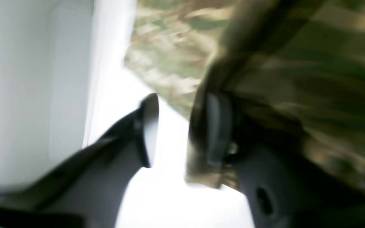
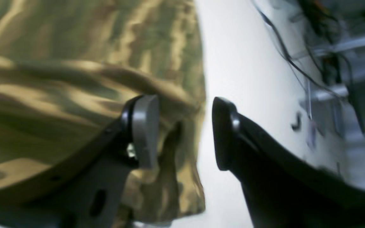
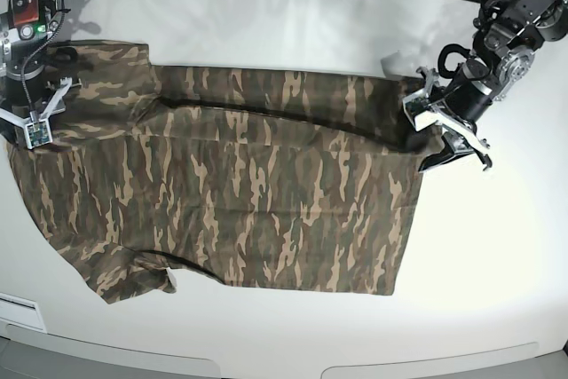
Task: Fold the T-shirt properly
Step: 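Open both grippers and lift them off the shirt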
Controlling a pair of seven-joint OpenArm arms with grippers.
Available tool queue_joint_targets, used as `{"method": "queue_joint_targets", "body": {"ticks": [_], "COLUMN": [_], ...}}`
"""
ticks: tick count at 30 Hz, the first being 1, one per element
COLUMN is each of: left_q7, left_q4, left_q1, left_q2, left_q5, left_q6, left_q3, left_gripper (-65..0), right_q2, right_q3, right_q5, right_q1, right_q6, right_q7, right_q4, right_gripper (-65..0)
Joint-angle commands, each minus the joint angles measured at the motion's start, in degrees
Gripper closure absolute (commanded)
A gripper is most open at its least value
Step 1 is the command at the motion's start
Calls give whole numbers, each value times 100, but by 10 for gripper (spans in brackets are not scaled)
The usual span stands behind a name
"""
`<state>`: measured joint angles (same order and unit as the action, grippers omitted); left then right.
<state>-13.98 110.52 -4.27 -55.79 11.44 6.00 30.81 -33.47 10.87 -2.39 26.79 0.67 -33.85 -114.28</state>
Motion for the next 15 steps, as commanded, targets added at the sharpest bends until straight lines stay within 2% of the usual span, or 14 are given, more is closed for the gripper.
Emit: {"method": "queue_joint_targets", "body": {"ticks": [1, 3, 4, 7, 9, 12, 15], "left_q7": [35, -17, -15, -26, -70, -68, -133], "left_q4": [72, 72, 74, 74, 74, 74, 74], "left_q1": [61, 48, 28, 15, 17, 17, 17], "left_q2": [-28, 74, 107, 236, 282, 295, 293], "left_q5": [-116, -356, -400, -603, -667, -662, -662], "left_q6": [210, 345, 376, 404, 354, 72, -157], "left_q3": [-50, -50, -50, -50, -50, -50, -50], "left_gripper": [-271, -260, -223, -8, 0, 0, 0], "right_q2": [-96, -83, -76, -79, -79, -79, -79], "right_q3": [52, 52, 52, 52, 52, 52, 52], "right_q5": [-55, -31, 11, 505, 1025, 1729, 2015], "right_q1": [-33, -28, -28, -7, 90, 391, 667], "right_q6": [98, 76, 55, -369, -855, -1696, -2343], "right_q7": [109, 35, -101, -826, -1147, -1187, -1185], "right_q4": [-74, -74, -74, -74, -74, -74, -74], "right_gripper": [-302, -302, -295, -210, -203, -204, -220]}}
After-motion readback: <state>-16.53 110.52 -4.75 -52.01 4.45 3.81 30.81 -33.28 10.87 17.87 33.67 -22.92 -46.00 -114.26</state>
